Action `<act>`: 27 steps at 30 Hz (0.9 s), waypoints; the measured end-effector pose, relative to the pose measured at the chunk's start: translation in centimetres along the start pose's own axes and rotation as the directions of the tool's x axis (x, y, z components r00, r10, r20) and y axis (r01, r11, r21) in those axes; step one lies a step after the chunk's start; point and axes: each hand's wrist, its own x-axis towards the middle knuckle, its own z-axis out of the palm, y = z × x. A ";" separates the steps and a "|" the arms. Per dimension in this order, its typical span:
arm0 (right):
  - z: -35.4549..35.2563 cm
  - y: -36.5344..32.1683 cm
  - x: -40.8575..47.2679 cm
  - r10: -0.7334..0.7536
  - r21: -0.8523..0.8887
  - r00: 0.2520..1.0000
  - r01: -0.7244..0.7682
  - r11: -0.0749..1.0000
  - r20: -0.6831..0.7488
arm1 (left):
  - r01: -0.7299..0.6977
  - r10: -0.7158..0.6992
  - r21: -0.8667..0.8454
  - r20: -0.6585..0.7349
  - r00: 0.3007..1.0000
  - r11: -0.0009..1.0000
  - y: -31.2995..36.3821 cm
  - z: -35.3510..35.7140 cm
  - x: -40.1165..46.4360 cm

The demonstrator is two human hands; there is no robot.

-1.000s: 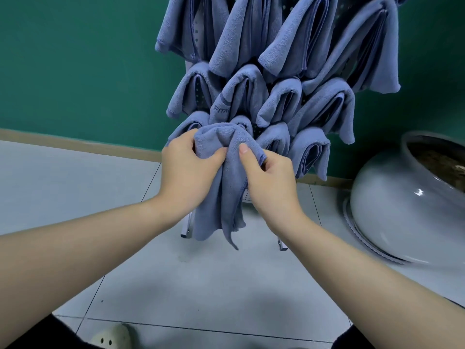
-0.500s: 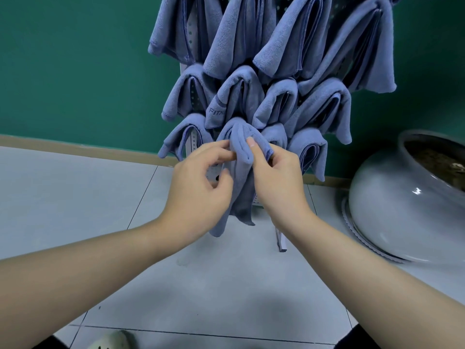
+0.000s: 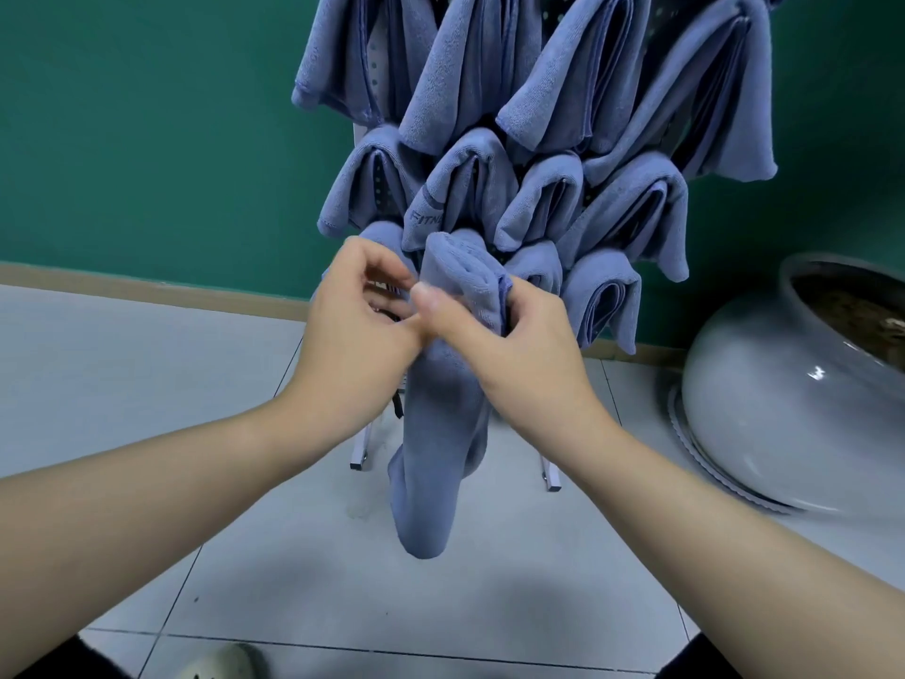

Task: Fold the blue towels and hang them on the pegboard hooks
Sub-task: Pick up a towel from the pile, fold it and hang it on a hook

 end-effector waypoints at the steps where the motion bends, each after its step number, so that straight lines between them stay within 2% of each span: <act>1: 0.0 0.2 0.1 -0.013 -0.007 1.000 0.013 1.000 -0.019 | 0.032 -0.032 -0.022 0.002 0.999 0.999 -0.1 0.0 0.1; 3: 0.0 0.5 0.3 -0.020 -0.001 0.998 0.020 1.000 -0.064 | 0.091 -0.089 -0.059 0.044 0.995 0.994 -0.2 0.0 0.2; 6: -0.6 0.2 0.8 -0.042 0.062 0.997 0.046 0.997 -0.068 | 0.172 -0.146 -0.107 0.216 0.965 0.979 -0.1 0.0 0.3; 9: -1.6 -0.6 1.5 -0.077 0.147 0.997 0.076 0.986 0.004 | 0.168 -0.154 -0.006 0.360 0.920 0.986 -0.2 -0.4 0.3; 13: -2.4 -1.2 2.3 -0.101 0.236 0.993 0.084 0.968 0.063 | 0.187 -0.174 0.008 0.412 0.894 0.982 -0.2 -0.4 0.3; 19: -3.2 -2.3 3.1 -0.039 0.481 0.999 0.021 0.877 0.026 | 0.198 -0.204 0.058 0.422 0.883 0.978 -1.4 -0.1 -0.1; 24: -4.1 -3.1 3.6 0.003 0.568 1.000 -0.004 0.823 0.003 | 0.252 -0.259 0.082 0.495 0.829 0.964 -2.6 0.1 -0.9; 27: -4.9 -3.8 3.8 0.007 0.614 1.000 -0.012 0.789 0.011 | 0.264 -0.298 0.142 0.561 0.773 0.954 -3.1 -0.2 -1.1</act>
